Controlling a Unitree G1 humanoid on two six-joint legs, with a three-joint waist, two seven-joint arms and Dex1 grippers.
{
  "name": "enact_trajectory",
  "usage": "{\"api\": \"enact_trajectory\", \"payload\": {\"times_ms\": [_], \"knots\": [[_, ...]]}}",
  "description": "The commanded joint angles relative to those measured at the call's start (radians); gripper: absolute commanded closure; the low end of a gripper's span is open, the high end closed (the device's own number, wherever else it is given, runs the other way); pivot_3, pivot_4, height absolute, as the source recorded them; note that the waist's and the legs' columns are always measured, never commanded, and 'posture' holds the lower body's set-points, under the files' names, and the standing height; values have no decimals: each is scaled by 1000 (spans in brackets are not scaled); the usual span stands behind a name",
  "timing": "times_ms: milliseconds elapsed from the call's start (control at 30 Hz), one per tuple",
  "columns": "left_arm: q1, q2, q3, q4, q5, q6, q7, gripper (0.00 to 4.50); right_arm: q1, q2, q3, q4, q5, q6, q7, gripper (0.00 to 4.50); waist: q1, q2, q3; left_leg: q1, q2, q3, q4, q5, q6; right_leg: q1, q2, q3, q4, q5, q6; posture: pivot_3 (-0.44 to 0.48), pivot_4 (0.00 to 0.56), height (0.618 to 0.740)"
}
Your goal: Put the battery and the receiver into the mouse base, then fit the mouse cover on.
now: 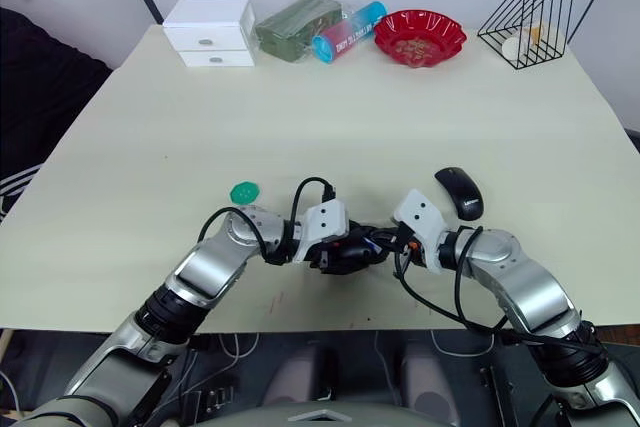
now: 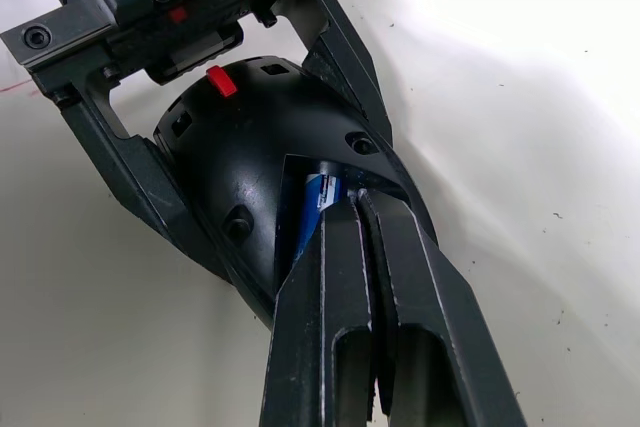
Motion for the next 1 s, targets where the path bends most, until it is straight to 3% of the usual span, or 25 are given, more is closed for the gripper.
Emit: {"api": "enact_trajectory", "payload": {"times_ms": [33,400,667,800,900,1000], "knots": [[14,15,-10,5,6,15,-6,1477,31,-41,58,85,-72,65,-24,4465,0,0,-3,0,0,0,0,0,0,0,0,0,0,0,0,0,150,740],[7,13,-12,17,6,9,-1,1477,123,-23,-94,37,-10,-241,37,4465,3,-1,-5,-1,0,1,-1,0,0,-1,0,0,-1,0,0,0,150,740],[-8,22,-6,22,5,5,-11,1477,270,-69,-303,-63,91,-345,100,4465,3,0,-4,-2,0,1,-1,0,0,-2,0,1,0,0,0,0,150,740],[-22,28,-2,37,10,-7,-19,1477,361,-8,-433,-52,182,-506,164,4465,6,0,-3,-2,0,0,-1,0,0,-2,0,1,-1,0,0,0,150,740],[-32,28,-2,48,12,-13,-20,1477,391,-41,-490,-28,207,-534,225,4465,2,0,-3,-1,0,2,-1,0,0,-2,0,3,-1,0,0,0,150,740],[-41,26,2,58,12,-14,-19,1477,425,-82,-555,-18,271,-550,312,3302,3,0,-3,-1,0,4,-1,0,0,-2,0,4,-1,0,0,0,150,740]]}}
